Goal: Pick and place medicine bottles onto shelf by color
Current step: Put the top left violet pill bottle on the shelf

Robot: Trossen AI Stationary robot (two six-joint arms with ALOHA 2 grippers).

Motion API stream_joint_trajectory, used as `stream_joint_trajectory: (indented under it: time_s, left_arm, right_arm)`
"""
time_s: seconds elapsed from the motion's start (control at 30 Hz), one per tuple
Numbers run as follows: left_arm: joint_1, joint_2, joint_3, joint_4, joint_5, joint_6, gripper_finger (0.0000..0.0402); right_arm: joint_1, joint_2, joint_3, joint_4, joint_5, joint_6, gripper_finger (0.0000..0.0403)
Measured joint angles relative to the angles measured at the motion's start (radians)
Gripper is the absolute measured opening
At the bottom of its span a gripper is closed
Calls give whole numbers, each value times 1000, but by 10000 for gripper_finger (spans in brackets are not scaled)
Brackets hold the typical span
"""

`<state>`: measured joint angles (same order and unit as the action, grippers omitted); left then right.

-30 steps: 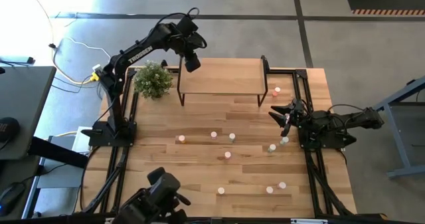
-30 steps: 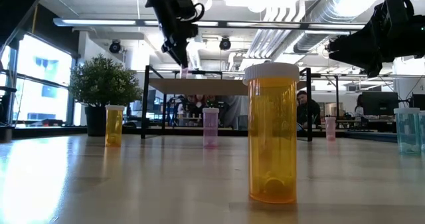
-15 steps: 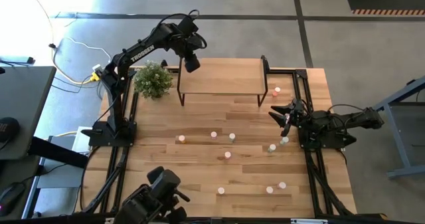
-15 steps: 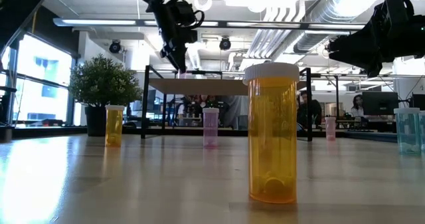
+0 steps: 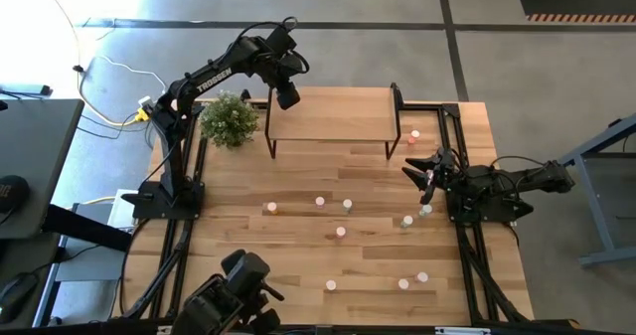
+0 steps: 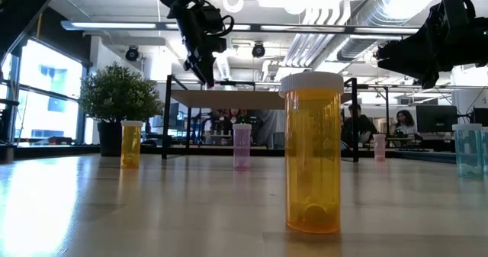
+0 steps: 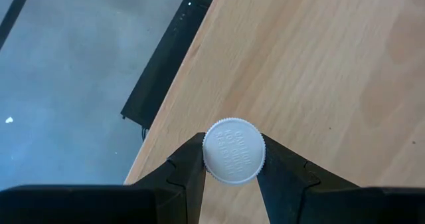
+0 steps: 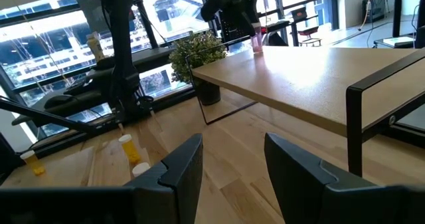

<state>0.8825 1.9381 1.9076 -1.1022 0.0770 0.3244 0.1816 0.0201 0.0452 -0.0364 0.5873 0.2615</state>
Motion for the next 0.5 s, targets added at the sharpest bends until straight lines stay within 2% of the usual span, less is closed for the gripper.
stream_joint_trajectory:
  time_s: [0.5]
  left_arm:
    - [0,0,0,0,-6,-7,109]
  right_arm:
    - [0,0,0,0,0,0,154]
